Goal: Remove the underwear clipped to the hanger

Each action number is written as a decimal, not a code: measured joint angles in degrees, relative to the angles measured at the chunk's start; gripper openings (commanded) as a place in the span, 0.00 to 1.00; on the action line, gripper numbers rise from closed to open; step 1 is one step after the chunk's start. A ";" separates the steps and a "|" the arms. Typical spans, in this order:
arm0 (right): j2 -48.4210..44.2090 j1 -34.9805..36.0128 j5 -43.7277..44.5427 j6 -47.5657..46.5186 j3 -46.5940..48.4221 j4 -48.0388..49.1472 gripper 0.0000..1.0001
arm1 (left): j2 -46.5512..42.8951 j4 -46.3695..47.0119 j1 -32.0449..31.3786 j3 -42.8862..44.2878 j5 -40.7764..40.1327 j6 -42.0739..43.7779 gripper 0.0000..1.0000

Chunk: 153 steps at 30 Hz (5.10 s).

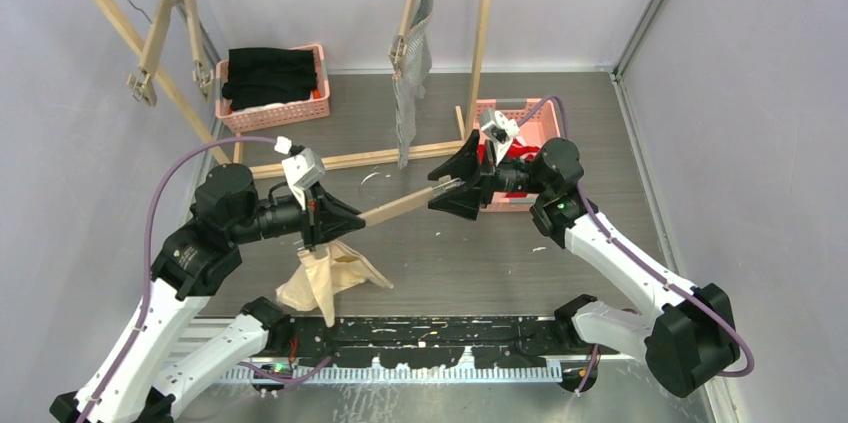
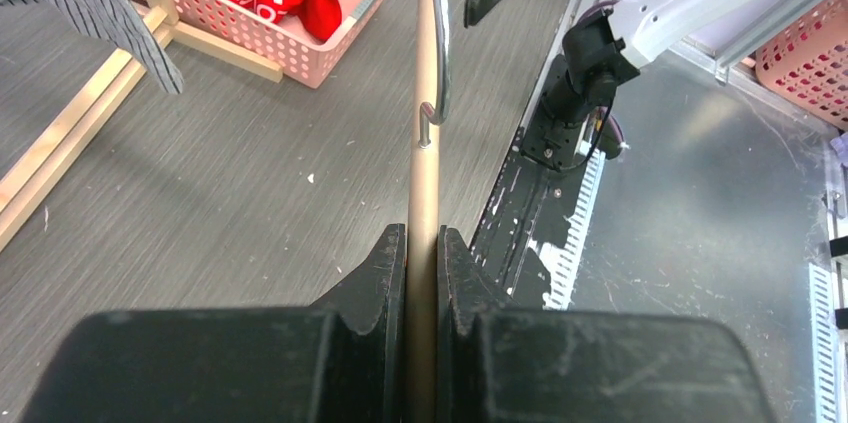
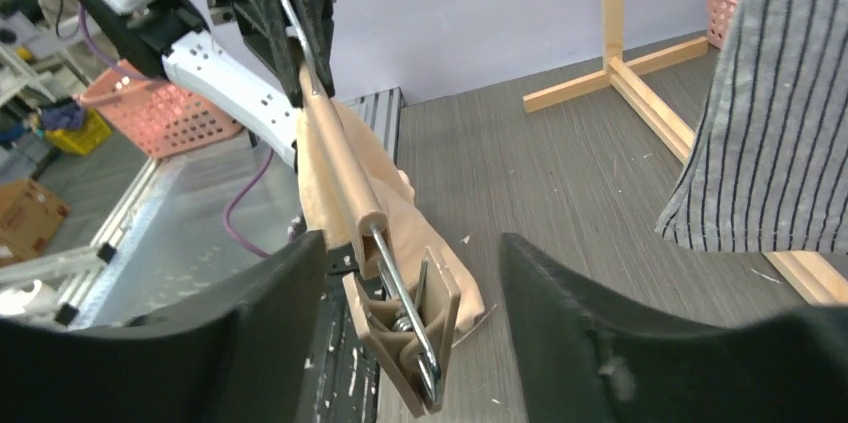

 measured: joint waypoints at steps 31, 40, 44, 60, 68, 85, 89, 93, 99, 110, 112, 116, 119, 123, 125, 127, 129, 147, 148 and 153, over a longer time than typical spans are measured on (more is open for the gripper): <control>3.72 8.96 30.29 12.39 -8.81 37.59 0.91 | -3.34 50.60 -0.96 -23.63 -5.01 -28.46 0.00; 8.13 10.25 33.99 13.97 -8.79 41.66 0.71 | -2.86 58.80 -3.04 -25.88 -7.19 -31.80 0.01; 8.90 10.78 34.27 14.03 -8.31 42.71 0.76 | -2.03 60.37 -3.52 -26.29 -8.59 -32.04 0.00; 9.27 11.52 33.92 14.10 -7.52 43.25 0.22 | -0.04 64.87 -5.62 -27.76 -11.23 -32.17 0.00; 9.35 12.46 33.57 17.77 -6.36 45.13 0.01 | 0.57 67.43 -5.99 -27.89 -11.61 -31.32 0.12; 6.67 13.16 33.53 12.37 -6.47 40.33 0.01 | -7.30 52.61 -6.71 -27.41 -14.19 -24.09 0.64; 4.83 13.14 34.05 11.85 -6.78 39.67 0.01 | -10.78 46.12 -6.80 -26.93 -17.00 -20.90 0.68; 2.19 13.09 34.07 11.69 -7.43 39.15 0.01 | -13.46 42.53 -6.82 -26.91 -19.10 -18.73 0.69; 0.15 13.11 34.05 11.56 -7.48 38.99 0.01 | -12.20 41.20 -6.82 -26.91 -19.74 -18.21 0.68; 0.09 12.52 35.47 10.62 -7.56 37.92 0.01 | -6.01 44.85 -6.86 -26.71 -14.60 -18.45 0.00; 0.09 12.33 36.09 11.13 -7.56 38.10 0.01 | -6.14 45.75 -6.86 -26.60 -13.66 -18.27 0.08; -0.04 12.52 36.35 11.47 -7.69 38.49 0.01 | -6.93 45.46 -6.86 -26.58 -13.33 -17.97 0.50; -0.20 12.79 36.20 10.99 -7.93 38.27 0.01 | -7.85 44.78 -6.86 -26.47 -13.86 -17.46 0.65; -0.17 12.87 35.69 10.88 -8.09 37.68 0.01 | -8.61 44.61 -6.86 -25.81 -14.62 -17.73 0.66; -0.17 12.87 35.50 10.91 -8.09 37.68 0.01 | -8.68 44.61 -6.86 -25.59 -14.71 -17.70 0.66; -0.17 12.92 35.36 10.93 -8.09 37.68 0.01 | -8.74 44.63 -6.86 -25.07 -14.75 -17.68 0.64; -0.17 13.00 35.23 10.93 -8.09 37.68 0.01 | -8.35 44.74 -6.86 -24.37 -14.71 -17.68 0.62; 0.15 14.23 34.27 11.19 -8.09 37.51 0.01 | -2.45 46.73 -7.04 -21.84 -9.33 -17.33 0.00; 0.15 14.23 34.27 11.50 -8.09 37.53 0.01 | -2.45 46.60 -7.13 -21.70 -8.07 -17.00 0.00; 0.13 14.47 34.42 13.07 -8.09 38.16 0.10 | -3.13 45.59 -7.41 -20.90 -6.23 -16.50 0.00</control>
